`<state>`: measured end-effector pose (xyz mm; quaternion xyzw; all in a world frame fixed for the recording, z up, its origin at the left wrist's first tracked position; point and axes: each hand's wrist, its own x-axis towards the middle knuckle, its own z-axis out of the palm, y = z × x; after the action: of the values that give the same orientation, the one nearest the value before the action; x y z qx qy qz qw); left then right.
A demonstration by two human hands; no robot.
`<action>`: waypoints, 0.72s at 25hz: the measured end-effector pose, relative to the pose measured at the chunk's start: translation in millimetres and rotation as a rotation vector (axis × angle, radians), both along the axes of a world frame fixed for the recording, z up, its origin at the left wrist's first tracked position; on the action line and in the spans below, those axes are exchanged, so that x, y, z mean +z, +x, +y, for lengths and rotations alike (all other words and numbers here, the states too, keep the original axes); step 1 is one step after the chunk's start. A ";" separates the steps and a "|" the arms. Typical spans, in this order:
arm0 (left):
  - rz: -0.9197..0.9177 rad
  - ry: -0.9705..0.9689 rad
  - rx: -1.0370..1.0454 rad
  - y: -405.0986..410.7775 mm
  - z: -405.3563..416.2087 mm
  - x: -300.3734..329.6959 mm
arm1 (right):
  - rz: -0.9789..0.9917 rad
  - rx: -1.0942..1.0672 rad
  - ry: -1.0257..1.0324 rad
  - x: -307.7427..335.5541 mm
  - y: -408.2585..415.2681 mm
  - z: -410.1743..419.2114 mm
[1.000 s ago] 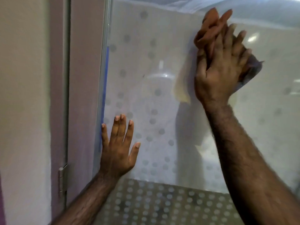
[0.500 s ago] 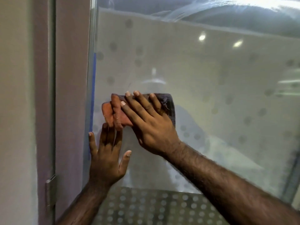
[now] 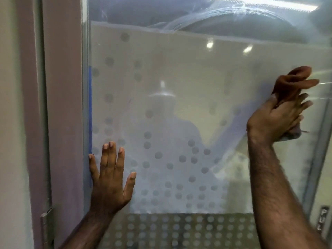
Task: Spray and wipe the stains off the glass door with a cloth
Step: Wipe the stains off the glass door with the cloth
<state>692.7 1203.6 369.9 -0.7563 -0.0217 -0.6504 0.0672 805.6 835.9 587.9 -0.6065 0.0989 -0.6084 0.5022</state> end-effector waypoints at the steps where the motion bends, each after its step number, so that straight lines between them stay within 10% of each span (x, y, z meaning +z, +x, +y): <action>1: -0.013 -0.001 -0.029 -0.9 -1.5 2.3 | 0.006 0.001 0.012 -3.3 -0.9 0.8; 12: -0.201 0.144 -0.319 21.1 -71.8 142.2 | -0.208 0.045 -0.950 -111.2 -35.2 78.4; 18: -0.152 0.276 -0.237 43.5 -85.0 213.8 | -0.100 0.143 -0.281 -132.2 7.9 -45.4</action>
<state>736.2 1118.6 583.7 -0.6859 0.1520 -0.7058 0.0912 813.5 790.5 455.7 -0.6454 -0.0555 -0.6083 0.4588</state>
